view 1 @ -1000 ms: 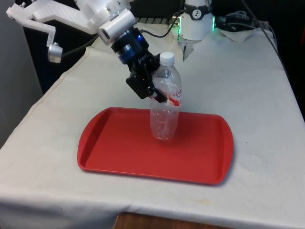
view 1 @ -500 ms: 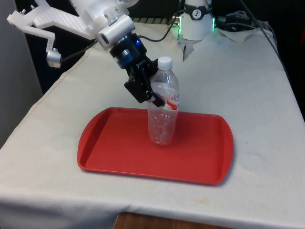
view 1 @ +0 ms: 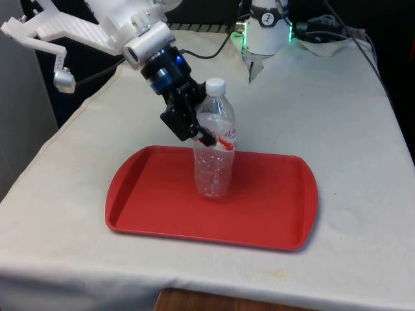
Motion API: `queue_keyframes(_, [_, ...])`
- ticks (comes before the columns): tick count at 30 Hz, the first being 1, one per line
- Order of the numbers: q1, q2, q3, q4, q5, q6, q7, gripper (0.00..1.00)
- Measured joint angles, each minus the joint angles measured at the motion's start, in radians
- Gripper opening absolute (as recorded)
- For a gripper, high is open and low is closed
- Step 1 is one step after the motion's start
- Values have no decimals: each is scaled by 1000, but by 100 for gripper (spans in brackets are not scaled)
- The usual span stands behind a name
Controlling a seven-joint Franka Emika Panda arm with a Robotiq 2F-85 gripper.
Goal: Place the bottle upright on the tray.
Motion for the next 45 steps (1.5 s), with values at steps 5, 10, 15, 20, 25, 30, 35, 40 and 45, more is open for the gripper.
queue_keyframes(5, [-3, 10, -9, 15, 15, -23, 1, 0])
queue_keyframes(10, [-8, 29, -25, 39, 40, -65, 2, 0])
queue_keyframes(15, [-9, 43, -41, 56, 67, -105, 2, 0])
queue_keyframes(20, [-9, 43, -42, 57, 69, -111, 5, 0])
queue_keyframes(25, [-9, 43, -42, 58, 69, -114, 7, 0])
queue_keyframes(30, [-9, 43, -42, 57, 69, -115, 7, 0])
queue_keyframes(35, [-9, 49, -42, 57, 69, -116, 7, 0])
queue_keyframes(40, [-9, 54, -42, 57, 69, -116, 7, 0])
queue_keyframes(45, [-8, 57, -42, 57, 69, -116, 7, 0])
